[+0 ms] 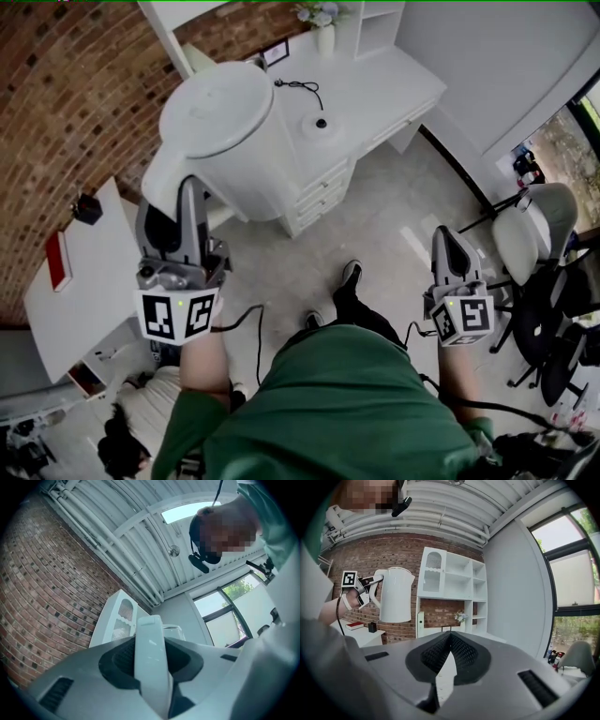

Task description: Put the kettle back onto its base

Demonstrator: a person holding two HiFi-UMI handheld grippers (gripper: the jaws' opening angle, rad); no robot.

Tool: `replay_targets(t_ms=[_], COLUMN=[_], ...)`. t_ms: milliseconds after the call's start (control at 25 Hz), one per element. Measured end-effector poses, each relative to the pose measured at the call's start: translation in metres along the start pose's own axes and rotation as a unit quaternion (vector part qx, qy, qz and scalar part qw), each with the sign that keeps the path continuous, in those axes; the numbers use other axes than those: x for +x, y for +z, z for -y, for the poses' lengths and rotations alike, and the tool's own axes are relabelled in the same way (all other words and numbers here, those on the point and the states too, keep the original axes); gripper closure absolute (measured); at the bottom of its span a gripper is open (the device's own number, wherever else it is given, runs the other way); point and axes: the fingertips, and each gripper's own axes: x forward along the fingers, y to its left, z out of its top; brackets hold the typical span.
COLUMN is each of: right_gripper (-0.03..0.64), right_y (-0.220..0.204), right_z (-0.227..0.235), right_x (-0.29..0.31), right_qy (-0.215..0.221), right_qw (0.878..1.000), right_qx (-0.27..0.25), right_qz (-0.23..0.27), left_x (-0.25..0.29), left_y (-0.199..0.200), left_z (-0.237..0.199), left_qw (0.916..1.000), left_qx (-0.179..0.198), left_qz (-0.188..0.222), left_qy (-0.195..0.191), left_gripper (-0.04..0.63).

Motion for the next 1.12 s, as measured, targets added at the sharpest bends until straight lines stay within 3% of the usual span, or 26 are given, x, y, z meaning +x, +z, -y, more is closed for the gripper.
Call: replay_targets(t_ms=[600,880,1120], right_gripper=[0.595,0.595,0.595], right_y=[-0.011,-0.016,-0.038], right_z=[0.094,0.137,0.145], right_x=[0.142,0.194,0.222], right_qy=[0.042,0.061,0.052], right_qw=[0.999,0.998,0.996], right_qx=[0.028,0.017,0.024], right_qz=[-0.014,-0.030,-0.063], left_x=[0.137,0.192,0.220], left_y=[-0.079,-0.140,-0.200], left_z=[0.006,0.020,0.011], left_qw=[0.9987,0.9979,0.9960], left_qx=[0.023,0.024,0.020], left_qz=[-0.017,-0.038,-0.077], left_qy=[0.042,0.047,0.041], left_gripper=[0.451,0.451,0.451])
